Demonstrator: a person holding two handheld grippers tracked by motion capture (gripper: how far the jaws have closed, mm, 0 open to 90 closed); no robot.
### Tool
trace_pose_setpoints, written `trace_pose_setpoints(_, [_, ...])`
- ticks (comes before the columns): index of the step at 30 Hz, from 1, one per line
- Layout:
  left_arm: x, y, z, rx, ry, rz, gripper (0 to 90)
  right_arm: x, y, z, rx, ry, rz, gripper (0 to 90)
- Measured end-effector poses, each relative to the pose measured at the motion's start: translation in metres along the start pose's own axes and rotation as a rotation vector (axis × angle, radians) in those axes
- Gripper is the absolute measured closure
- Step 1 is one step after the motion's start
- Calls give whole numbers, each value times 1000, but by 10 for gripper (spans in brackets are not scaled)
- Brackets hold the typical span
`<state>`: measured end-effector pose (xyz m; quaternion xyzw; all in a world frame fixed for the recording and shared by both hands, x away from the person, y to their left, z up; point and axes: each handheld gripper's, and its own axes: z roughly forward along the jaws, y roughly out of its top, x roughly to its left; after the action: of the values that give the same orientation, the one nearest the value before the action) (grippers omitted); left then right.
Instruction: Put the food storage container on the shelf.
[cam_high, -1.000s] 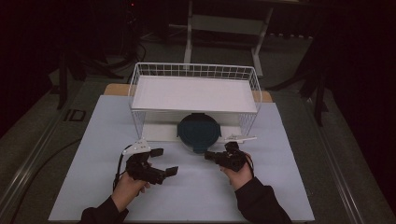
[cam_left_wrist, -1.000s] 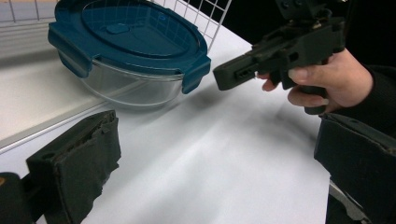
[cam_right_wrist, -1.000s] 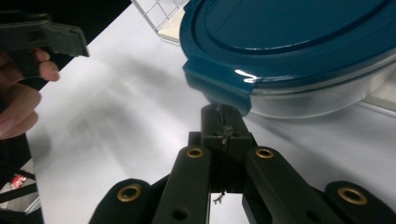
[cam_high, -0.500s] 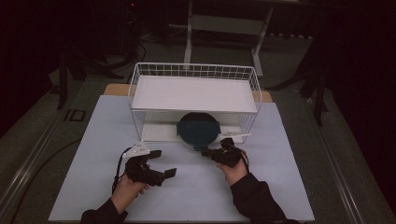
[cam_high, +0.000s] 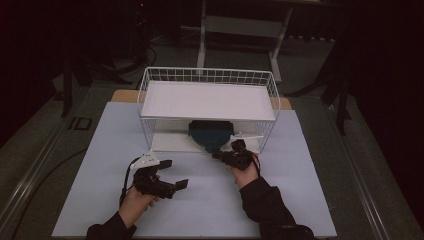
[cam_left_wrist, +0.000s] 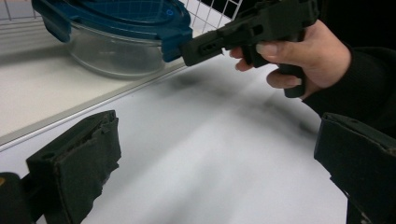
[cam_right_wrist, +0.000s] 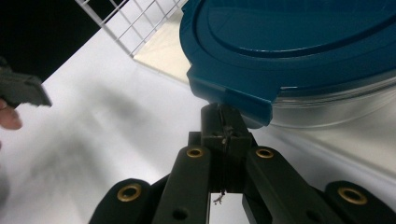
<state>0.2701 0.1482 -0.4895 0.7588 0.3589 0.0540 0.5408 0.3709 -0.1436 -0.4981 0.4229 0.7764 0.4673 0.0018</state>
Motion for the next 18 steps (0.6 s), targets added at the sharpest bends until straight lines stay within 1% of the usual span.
trace_pose_setpoints(3, [0,0,0,2,0,2,6,-2,4,3,-10,-5,10,900])
trace_pose_setpoints(11, [0,0,0,6,-5,0,6,-8,11,7,-25,-32,12,900])
trace_pose_setpoints(13, [-1,0,0,7,-4,8,6,-9,12,8,-31,-13,17,900])
trace_pose_setpoints(16, [-2,0,1,5,-6,11,6,-6,14,9,-36,-18,10,899])
trace_pose_setpoints(18, [-3,1,1,9,-6,17,6,-5,15,9,-37,-19,15,898])
